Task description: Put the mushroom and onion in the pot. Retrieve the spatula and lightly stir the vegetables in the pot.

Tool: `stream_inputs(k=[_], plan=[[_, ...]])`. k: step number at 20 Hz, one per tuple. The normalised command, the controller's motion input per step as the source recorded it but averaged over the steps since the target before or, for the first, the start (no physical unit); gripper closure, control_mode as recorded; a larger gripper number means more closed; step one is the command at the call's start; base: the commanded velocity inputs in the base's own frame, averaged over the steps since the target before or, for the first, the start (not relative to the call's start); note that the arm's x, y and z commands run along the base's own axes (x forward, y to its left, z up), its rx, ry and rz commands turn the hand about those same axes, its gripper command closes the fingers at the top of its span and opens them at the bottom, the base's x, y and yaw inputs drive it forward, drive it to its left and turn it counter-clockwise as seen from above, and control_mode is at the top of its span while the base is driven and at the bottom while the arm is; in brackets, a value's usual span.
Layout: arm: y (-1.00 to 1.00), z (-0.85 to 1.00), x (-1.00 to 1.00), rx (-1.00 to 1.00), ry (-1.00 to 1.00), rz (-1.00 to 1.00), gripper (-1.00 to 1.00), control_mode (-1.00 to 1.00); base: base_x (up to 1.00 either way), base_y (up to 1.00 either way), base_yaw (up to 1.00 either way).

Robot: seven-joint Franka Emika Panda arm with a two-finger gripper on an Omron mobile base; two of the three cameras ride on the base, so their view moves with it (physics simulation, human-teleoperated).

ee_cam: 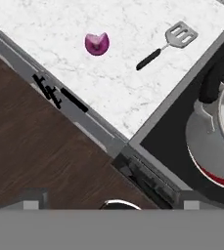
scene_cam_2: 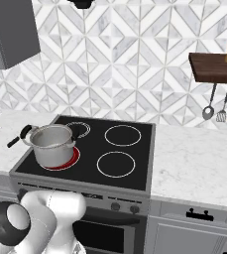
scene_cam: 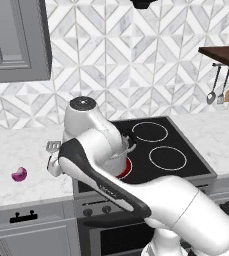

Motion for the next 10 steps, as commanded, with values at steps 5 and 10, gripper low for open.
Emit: stream_inputs(k=[5,10], plan=[[0.66,-0.59,0.34,0.16,0.26,-0.43,-1.0,-1.0,0.0,0.0,0.0],[0.42,-0.67,0.56,0.15,0.05,-0.17,-1.0,-1.0,0.0,0.0,0.0]])
